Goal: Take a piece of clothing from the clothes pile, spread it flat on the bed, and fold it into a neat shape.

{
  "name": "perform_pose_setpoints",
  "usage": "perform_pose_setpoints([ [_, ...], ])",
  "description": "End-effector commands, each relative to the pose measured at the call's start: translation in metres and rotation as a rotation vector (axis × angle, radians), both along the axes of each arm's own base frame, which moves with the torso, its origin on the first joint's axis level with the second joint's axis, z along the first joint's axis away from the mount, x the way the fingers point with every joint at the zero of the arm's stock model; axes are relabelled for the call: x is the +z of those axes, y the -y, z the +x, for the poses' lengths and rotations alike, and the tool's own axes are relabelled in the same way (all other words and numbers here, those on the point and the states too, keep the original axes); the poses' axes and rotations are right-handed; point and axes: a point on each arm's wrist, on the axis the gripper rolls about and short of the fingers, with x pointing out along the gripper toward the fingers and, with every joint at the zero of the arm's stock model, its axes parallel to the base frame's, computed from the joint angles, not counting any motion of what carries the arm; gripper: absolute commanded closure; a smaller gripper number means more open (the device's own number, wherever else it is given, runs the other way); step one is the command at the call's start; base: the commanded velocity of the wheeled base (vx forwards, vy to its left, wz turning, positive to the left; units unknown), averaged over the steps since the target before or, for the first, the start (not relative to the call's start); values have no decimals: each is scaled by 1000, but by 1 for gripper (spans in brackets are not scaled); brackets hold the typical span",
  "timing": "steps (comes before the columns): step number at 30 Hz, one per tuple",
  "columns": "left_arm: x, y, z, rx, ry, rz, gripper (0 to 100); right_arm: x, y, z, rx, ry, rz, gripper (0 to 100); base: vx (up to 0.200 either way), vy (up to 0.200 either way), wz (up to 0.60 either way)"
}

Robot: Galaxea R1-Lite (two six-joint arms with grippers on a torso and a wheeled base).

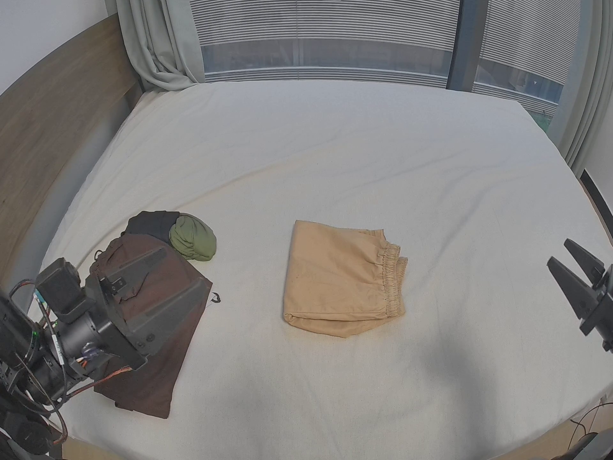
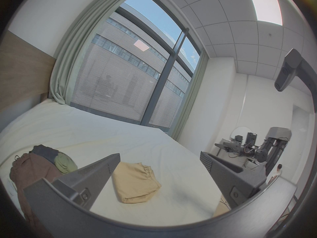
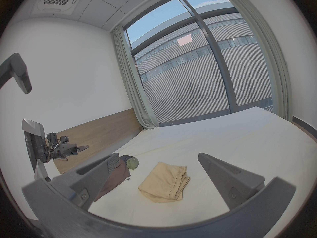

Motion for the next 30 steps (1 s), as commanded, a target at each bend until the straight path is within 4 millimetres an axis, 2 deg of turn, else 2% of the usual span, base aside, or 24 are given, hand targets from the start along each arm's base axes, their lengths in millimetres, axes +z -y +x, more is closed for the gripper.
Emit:
perform_pose_setpoints([
  [1, 1, -22, -22, 94, 29, -16, 0, -5, 5, -52, -3, 63, 0, 0, 0, 0, 0],
  [7, 9, -41, -37, 188, 72, -24, 0, -20, 8, -87, -7, 50, -11, 0, 0, 0, 0],
  [15, 11, -55, -66, 252, 67, -25, 0, -38, 10, -118, -19, 79, -15, 0, 0, 0, 0],
  [20, 11, -64, -81, 308, 76, -38, 0, -54, 11, -132, -22, 74, -15, 0, 0, 0, 0],
  [22, 11, -64, -82, 310, 76, -38, 0, -54, 11, -133, -23, 75, -15, 0, 0, 0, 0],
  [23, 11, -65, -91, 313, 93, -47, 0, -63, 12, -139, -29, 78, -15, 0, 0, 0, 0],
  [30, 0, -69, -120, 318, 74, -54, 0, -72, 10, -142, -102, 59, -55, 0, 0, 0, 0],
])
